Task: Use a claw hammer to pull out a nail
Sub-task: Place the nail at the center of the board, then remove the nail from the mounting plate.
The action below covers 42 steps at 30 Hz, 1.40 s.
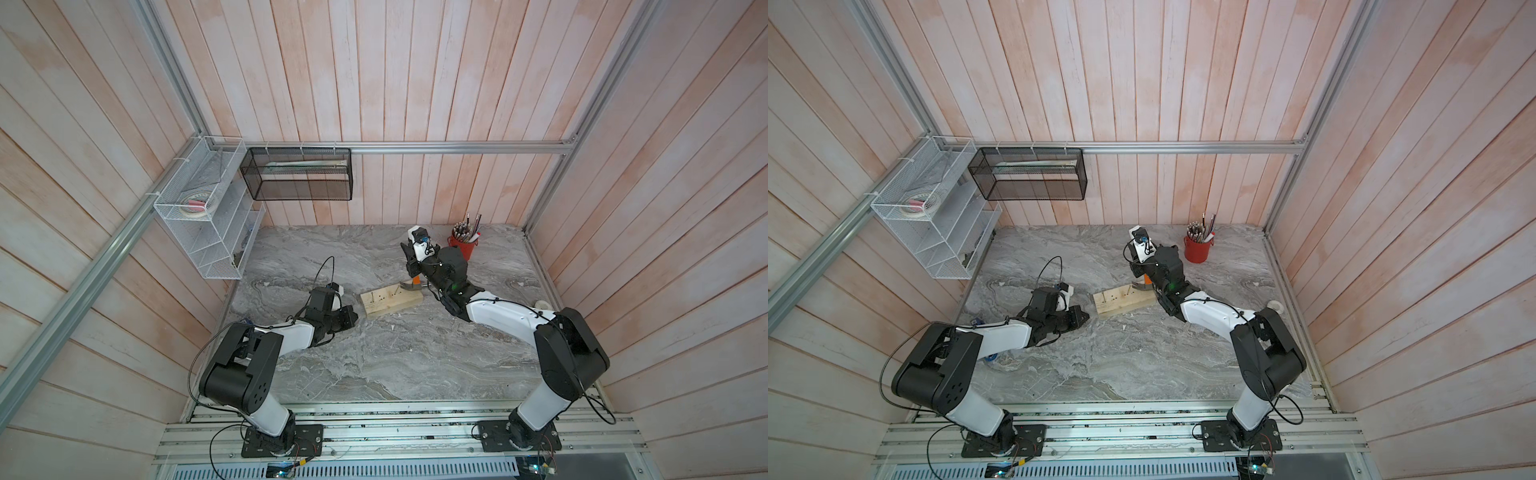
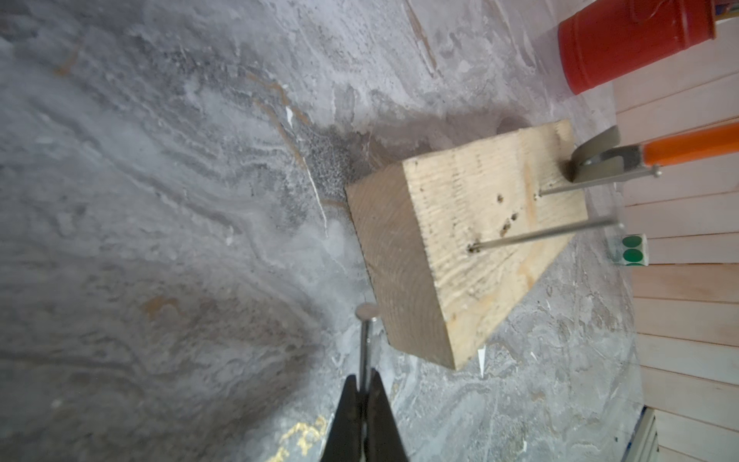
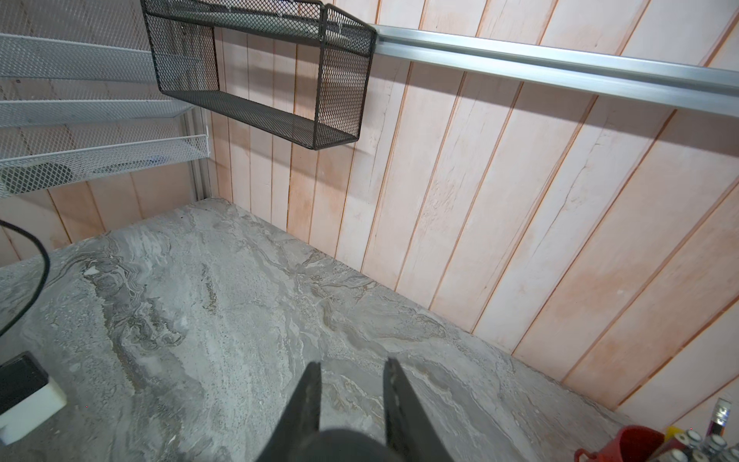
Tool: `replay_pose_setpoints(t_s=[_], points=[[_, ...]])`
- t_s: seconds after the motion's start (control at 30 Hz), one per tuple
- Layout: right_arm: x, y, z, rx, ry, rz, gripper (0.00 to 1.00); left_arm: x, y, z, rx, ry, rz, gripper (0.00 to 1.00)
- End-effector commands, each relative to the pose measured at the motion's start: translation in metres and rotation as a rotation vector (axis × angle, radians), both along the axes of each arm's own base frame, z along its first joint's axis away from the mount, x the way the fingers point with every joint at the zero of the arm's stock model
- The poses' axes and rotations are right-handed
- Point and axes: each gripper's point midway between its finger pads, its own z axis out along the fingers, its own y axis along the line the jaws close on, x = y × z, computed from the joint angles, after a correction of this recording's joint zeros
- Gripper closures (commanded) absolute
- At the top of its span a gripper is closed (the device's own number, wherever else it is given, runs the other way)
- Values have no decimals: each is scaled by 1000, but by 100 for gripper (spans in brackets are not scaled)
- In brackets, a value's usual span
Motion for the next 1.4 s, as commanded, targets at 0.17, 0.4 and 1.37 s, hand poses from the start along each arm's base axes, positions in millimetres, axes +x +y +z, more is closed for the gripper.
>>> replay_pose_setpoints(t_s=[0.17,0.4,1.37], points=[[-3,17,47,52,-135,19,100,0,6,-15,28,89,33,86],[-6,19,43,40,-139,27,100,1,4,-19,29,104,28,83],[-24,18,51,49,-159,69,100,41,-34,31,-136,-80,-86,69]])
